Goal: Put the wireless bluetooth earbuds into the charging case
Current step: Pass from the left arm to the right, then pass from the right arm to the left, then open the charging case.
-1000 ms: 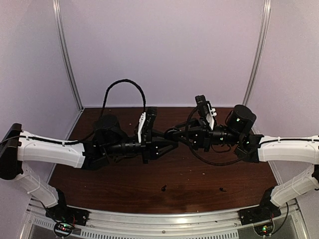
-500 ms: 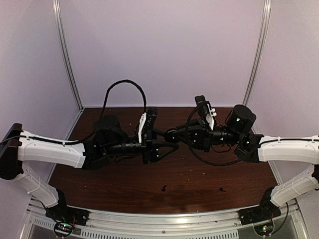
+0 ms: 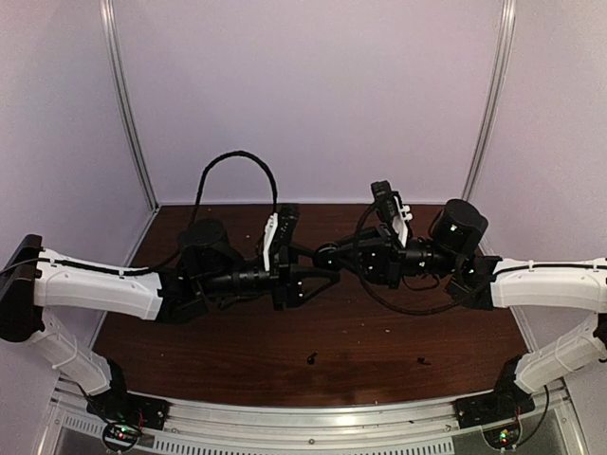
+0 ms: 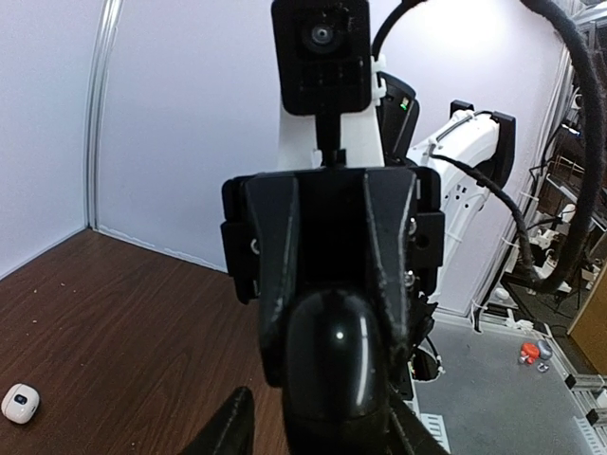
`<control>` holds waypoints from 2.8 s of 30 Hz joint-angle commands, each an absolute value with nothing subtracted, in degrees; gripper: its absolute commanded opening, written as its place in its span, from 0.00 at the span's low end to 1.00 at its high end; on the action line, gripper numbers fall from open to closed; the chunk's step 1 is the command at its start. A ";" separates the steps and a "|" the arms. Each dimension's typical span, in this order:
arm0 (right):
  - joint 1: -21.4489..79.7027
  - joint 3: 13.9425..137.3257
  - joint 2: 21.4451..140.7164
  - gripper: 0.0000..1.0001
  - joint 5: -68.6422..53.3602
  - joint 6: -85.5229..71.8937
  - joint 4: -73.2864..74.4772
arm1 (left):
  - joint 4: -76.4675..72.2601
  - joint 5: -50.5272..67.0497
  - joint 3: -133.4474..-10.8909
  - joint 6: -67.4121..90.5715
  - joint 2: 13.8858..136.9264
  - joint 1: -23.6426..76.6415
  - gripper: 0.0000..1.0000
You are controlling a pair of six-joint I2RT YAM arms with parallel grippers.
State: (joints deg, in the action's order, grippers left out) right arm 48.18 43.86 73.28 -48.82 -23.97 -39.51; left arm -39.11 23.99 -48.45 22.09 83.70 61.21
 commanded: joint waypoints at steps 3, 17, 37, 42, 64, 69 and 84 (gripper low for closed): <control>48.33 43.86 72.97 0.16 -48.15 -24.43 -41.62 | -41.75 21.81 -49.90 22.98 83.45 61.02 0.44; 48.56 44.12 73.21 0.16 -46.93 -23.55 -40.39 | -42.01 22.09 -50.59 23.03 83.85 61.07 0.48; 48.58 44.39 71.76 0.37 -46.68 -20.16 -37.53 | -41.96 23.45 -49.55 22.86 83.47 61.02 0.22; 48.25 46.21 70.35 0.53 -45.77 -16.02 -31.15 | -41.33 26.01 -48.73 22.13 82.58 61.08 0.16; 45.25 46.98 70.95 0.48 -43.23 -19.95 -31.68 | -39.86 29.05 -46.14 18.46 81.30 61.17 0.08; 44.54 46.59 71.35 0.48 -42.89 -20.15 -31.70 | -39.52 28.71 -46.14 18.65 80.88 61.17 0.08; 39.02 45.73 62.16 0.53 -40.76 -18.45 -12.71 | -42.46 24.87 -41.22 23.55 79.83 58.96 0.08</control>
